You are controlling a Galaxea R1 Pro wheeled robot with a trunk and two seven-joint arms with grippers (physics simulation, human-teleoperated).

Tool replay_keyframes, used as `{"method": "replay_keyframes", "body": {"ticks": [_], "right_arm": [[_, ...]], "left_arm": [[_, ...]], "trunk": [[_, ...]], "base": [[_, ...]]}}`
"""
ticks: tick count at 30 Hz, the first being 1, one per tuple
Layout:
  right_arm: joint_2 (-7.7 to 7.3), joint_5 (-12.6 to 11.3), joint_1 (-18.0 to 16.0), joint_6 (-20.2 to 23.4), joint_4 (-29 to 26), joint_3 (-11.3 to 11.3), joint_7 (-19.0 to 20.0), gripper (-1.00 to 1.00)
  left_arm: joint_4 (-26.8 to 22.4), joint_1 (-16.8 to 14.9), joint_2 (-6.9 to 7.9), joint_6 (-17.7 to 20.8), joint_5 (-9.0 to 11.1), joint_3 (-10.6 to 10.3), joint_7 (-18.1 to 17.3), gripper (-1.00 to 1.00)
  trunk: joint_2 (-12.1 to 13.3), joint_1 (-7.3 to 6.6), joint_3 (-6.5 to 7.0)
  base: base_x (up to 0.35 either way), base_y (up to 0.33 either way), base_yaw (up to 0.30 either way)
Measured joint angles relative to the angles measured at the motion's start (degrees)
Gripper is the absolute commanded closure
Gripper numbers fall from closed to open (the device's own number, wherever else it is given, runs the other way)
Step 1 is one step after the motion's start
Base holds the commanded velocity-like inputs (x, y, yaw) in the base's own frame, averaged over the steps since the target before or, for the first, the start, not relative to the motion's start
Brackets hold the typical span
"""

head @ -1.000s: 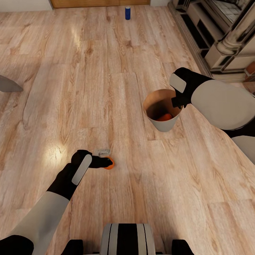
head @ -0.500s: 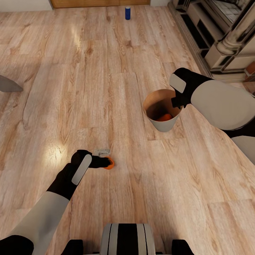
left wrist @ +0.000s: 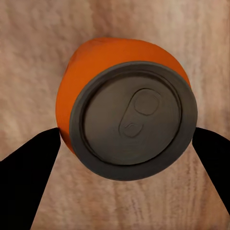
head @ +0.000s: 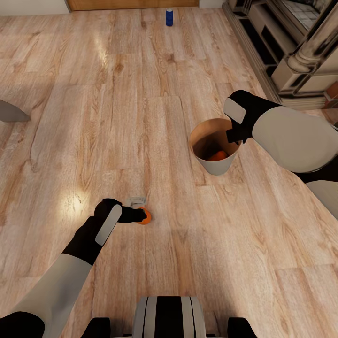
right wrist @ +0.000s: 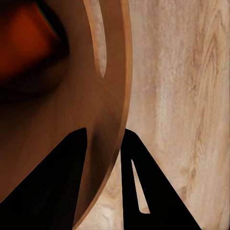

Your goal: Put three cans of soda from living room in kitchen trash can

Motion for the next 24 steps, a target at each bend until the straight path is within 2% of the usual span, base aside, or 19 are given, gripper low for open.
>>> {"method": "replay_keyframes", "body": {"ticks": [19, 24], "right_arm": [[-0.14, 0.1, 0.1, 0.1, 0.0, 0.1, 0.0, 1.00], [-0.12, 0.0, 0.1, 0.0, 0.0, 0.1, 0.0, 1.00]], "left_arm": [[0.0, 0.0, 0.00, 0.0, -0.3, 0.0, -0.3, 1.00], [0.0, 0.0, -0.01, 0.0, 0.0, 0.0, -0.3, 1.00]], "trunk": [[0.0, 0.00, 0.00], [0.1, -0.14, 1.10]], "base": [[0.000, 0.000, 0.000], [0.000, 0.000, 0.000]]}}
